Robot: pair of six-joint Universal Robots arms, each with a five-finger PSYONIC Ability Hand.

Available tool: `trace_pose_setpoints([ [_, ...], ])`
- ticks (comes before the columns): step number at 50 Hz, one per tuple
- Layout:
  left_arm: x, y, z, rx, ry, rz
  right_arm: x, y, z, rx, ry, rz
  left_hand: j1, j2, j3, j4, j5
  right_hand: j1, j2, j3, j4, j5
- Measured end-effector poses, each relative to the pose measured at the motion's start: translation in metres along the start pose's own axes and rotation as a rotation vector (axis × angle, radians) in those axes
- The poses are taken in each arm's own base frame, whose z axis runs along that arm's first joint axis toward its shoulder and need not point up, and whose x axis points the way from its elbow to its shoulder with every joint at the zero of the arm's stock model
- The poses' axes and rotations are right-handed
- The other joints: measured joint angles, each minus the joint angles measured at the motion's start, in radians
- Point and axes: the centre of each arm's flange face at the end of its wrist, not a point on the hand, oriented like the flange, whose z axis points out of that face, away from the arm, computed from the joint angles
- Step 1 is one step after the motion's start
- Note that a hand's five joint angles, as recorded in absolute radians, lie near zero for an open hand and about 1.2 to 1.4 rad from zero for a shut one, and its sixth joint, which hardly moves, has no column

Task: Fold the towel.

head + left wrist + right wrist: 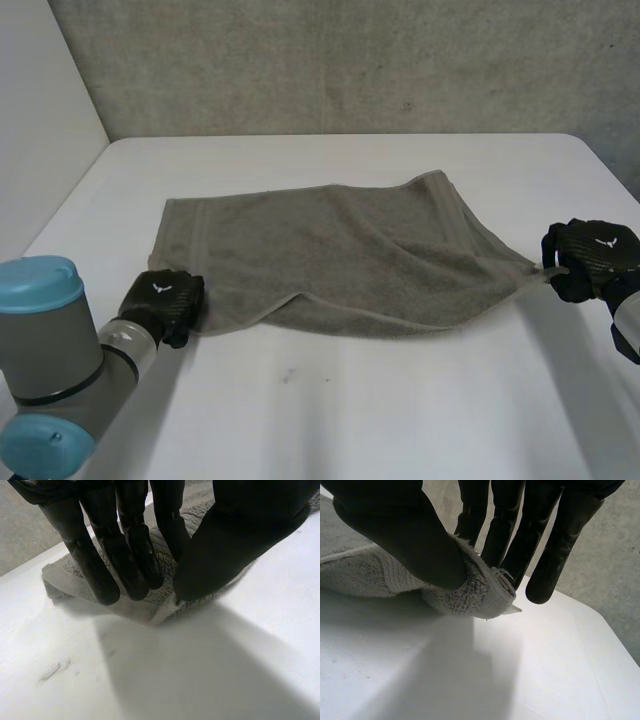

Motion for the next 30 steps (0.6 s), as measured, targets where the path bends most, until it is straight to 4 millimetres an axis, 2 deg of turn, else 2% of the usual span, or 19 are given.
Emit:
trace_pose_setpoints([
  [13,0.0008,0.0022,-0.0062,-0.006,-0.001,0.001,-0.0009,0.0002,-0.0011,-0.002,-0.002,0.0,-0.153,-0.146,-0.145,-0.145,-0.145,0.0,0.0,0.0,0.0,0.0],
  [14,0.0008,0.0023,-0.0059,-0.007,-0.001,0.001,-0.0012,0.0004,-0.0013,-0.002,-0.003,0.0,-0.264,-0.27,-0.268,-0.27,-0.269,0.0,0.0,0.0,0.0,0.0],
  [17,0.0009,0.0027,-0.0052,-0.008,0.0,0.001,-0.002,0.0005,-0.0015,-0.003,-0.005,0.0,-0.321,-0.322,-0.32,-0.321,-0.323,0.0,0.0,0.0,0.0,0.0],
  [30,0.0015,0.005,-0.0035,-0.016,0.002,0.001,-0.0031,0.0013,-0.0013,-0.004,-0.01,0.0,-0.389,-0.396,-0.395,-0.396,-0.398,0.0,0.0,0.0,0.0,0.0],
])
